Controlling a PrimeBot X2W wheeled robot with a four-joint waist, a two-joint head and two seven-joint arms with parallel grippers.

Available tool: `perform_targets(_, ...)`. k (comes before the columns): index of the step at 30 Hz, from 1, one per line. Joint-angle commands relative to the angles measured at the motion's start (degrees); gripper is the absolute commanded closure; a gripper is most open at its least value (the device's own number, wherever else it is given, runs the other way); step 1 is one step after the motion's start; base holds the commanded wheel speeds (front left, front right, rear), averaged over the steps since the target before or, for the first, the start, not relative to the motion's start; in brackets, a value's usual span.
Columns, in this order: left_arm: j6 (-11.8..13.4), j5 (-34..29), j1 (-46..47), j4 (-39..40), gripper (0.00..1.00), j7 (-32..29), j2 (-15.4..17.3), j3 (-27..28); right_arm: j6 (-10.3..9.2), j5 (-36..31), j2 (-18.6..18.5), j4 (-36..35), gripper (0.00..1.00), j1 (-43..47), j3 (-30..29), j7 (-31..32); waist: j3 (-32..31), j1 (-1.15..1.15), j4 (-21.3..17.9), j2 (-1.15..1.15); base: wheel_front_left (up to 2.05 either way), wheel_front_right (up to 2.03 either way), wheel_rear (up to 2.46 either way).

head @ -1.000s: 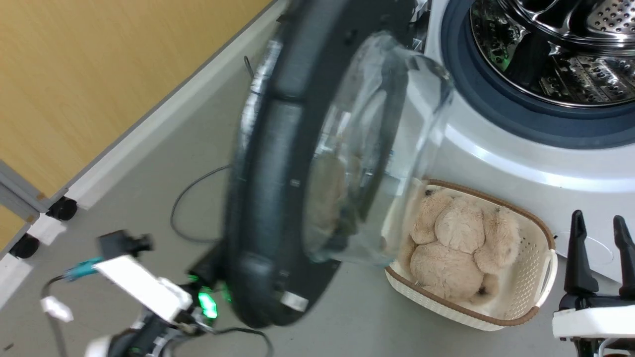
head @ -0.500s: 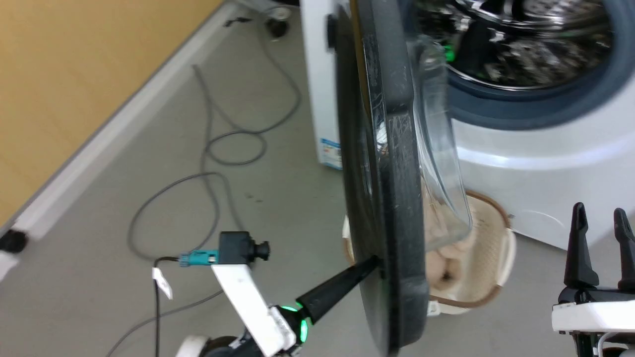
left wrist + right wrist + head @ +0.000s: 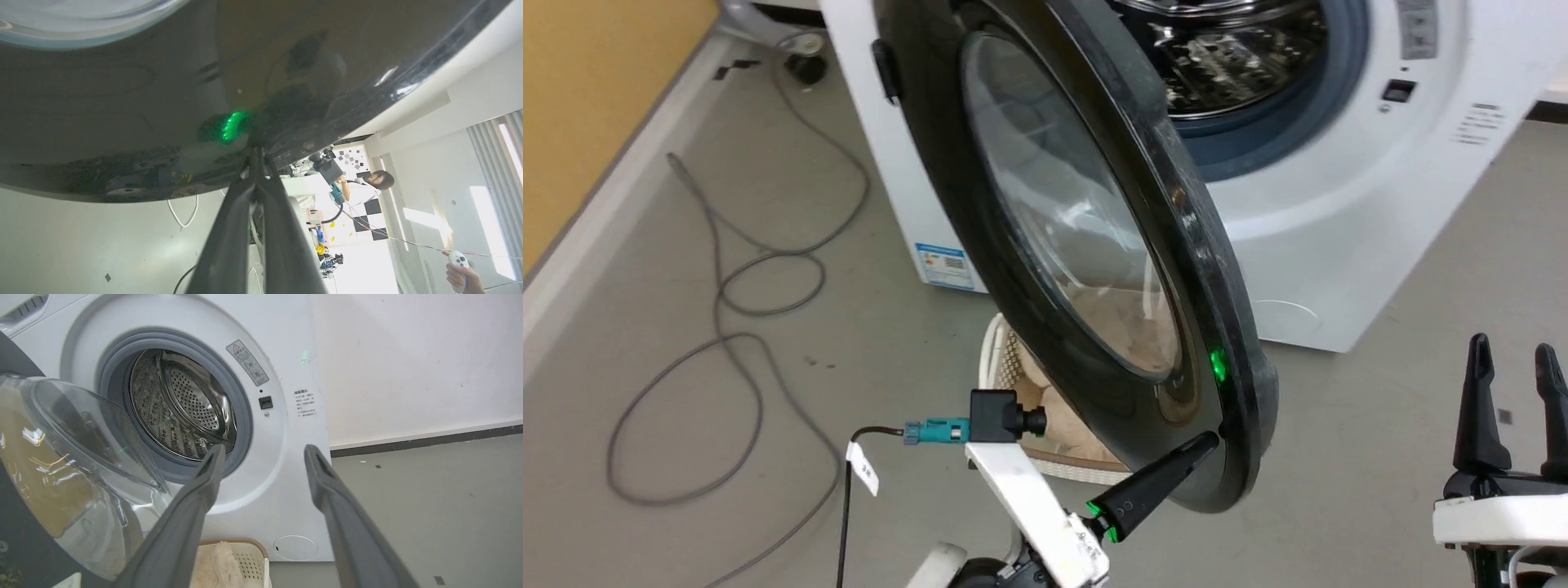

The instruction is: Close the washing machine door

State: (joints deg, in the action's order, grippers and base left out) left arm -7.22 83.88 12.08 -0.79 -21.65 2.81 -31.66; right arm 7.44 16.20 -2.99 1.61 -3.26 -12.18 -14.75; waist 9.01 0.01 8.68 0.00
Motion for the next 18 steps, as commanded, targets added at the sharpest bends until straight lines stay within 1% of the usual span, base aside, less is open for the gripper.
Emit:
perform_targets(1,-0.3,-0.7,1.0,-0.3,1.0,1.1,0.3,-0.2,0.05,0.2,0.1,0.2,0.0,0.1,0.2,-0.2,-0.2,-0.01,-0.5,0.0,0.0,0.0,0.0)
perform_targets(4,-0.3,-3.0,1.7,0.2,1.0,6.4,1.9,-0.7,0.05,0.4,0.1,0.3,0.0,0.4,0.4,-0.2,-0.7,-0.01,-0.8,0.0,0.0,0.0,0.0)
perform_targets(6,-0.3,-3.7,2.0,2.0,1.0,9.8,3.4,-1.1,0.05,0.6,0.1,0.4,0.0,0.6,0.5,-0.2,-1.2,-0.01,-0.8,0.0,0.0,0.0,0.0)
perform_targets(10,-0.3,-7.6,2.7,5.2,1.0,19.3,8.0,-0.1,0.05,0.8,0.1,0.5,0.0,0.9,0.9,-0.2,-2.1,-0.01,-0.7,0.0,0.0,0.0,0.0)
perform_targets(12,-0.3,-11.6,3.2,5.6,1.0,25.8,10.8,1.1,0.05,0.8,0.1,0.3,0.0,1.1,1.0,-0.2,-2.4,-0.01,-0.5,0.0,0.0,0.0,0.0)
perform_targets(14,-0.3,-18.2,3.6,2.9,1.0,32.6,13.7,2.9,0.05,0.7,0.1,0.2,0.0,1.4,0.9,-0.2,-2.8,-0.01,-0.3,0.0,0.0,0.0,0.0)
perform_targets(15,0.4,-22.7,3.9,0.8,1.0,34.7,14.9,4.1,0.05,0.7,0.1,0.1,0.0,1.5,0.8,-0.2,-3.0,-0.01,-0.2,0.0,0.0,0.0,0.0)
perform_targets(16,2.4,-26.8,4.2,-1.1,1.0,35.7,15.3,5.7,0.05,0.7,0.1,0.0,0.0,1.7,0.6,-0.2,-3.1,-0.01,-0.1,0.0,0.0,0.0,0.0)
perform_targets(18,8.1,-36.0,4.9,-3.2,1.0,36.5,15.6,8.9,0.05,0.5,0.1,-0.1,0.0,1.9,0.5,-0.2,-3.4,-0.01,0.1,0.0,0.0,0.0,0.0)
